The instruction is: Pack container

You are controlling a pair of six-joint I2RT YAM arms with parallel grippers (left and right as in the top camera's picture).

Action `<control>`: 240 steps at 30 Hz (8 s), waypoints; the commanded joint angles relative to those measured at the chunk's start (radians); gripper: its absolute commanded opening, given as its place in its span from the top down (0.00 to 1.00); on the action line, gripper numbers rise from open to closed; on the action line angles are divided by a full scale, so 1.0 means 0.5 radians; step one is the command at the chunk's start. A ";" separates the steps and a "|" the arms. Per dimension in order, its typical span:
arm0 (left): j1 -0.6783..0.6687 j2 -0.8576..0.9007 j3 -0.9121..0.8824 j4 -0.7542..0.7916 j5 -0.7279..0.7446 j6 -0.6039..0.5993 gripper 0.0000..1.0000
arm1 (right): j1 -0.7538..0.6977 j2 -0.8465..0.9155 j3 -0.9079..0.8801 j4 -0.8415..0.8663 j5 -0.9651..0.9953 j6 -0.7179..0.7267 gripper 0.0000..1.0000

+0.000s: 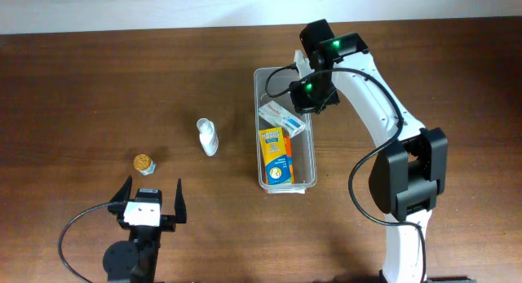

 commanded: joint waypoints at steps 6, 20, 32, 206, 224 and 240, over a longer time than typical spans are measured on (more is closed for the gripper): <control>0.010 -0.010 -0.021 0.000 0.008 0.032 0.01 | 0.023 0.034 0.008 0.003 -0.027 -0.028 0.96; 0.010 -0.010 -0.021 0.000 0.008 0.031 0.01 | 0.065 0.034 0.008 -0.307 -0.050 -0.007 0.96; 0.010 -0.010 -0.021 0.000 0.008 0.032 0.00 | 0.137 0.056 0.008 -0.291 0.073 -0.011 0.96; 0.010 -0.010 -0.021 0.000 0.008 0.032 0.00 | -0.656 0.175 1.592 -0.915 0.960 0.919 0.02; 0.010 -0.010 -0.021 0.000 0.008 0.032 0.01 | -1.357 0.186 1.199 -0.785 1.008 0.774 0.02; 0.010 -0.010 -0.021 0.000 0.008 0.032 0.01 | -1.384 0.186 1.017 -0.577 1.008 0.774 0.02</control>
